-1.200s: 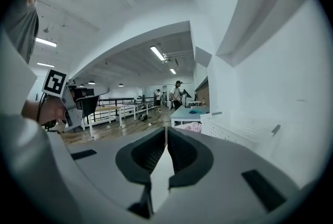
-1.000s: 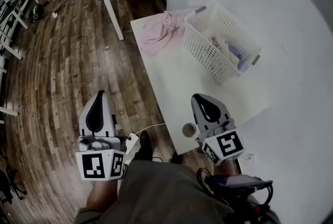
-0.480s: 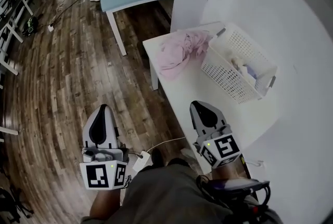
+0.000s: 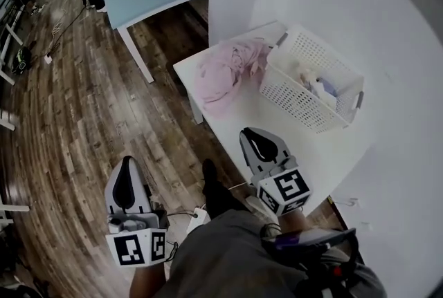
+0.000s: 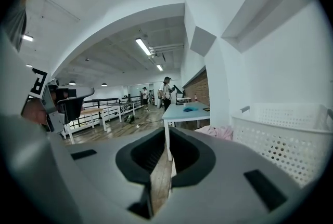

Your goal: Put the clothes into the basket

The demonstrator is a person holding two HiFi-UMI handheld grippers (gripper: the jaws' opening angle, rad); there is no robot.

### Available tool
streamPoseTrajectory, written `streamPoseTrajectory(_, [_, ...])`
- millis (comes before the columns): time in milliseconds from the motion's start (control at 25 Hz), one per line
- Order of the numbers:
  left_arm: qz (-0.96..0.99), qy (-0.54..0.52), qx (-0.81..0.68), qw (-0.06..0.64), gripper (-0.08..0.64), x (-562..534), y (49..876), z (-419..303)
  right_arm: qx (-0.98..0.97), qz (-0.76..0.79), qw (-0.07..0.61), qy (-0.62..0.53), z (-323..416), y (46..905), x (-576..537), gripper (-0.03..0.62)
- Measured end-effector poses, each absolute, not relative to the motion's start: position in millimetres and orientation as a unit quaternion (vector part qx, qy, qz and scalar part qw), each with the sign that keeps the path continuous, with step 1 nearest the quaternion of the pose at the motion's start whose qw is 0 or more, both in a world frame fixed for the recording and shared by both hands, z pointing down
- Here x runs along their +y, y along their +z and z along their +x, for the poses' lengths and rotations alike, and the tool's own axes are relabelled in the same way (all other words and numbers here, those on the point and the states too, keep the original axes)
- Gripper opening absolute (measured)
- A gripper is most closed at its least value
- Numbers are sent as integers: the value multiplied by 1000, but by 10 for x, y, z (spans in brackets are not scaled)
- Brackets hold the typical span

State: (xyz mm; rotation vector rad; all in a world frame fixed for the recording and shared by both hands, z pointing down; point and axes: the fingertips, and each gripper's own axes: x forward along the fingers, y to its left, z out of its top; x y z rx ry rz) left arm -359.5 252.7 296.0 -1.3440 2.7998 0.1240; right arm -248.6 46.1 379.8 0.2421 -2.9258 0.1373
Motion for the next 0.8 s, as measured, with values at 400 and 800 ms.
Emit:
streamPoseTrajectory(400, [-495,32,868,-2,8,1557,3194,-4368,-981,138,115,78,-3171,4188,-257,202])
streamPoseTrajectory(800, [-545,18,838,-31,8,500,3363,-5227,-968,170,133,129,-4008,4539,-981,426])
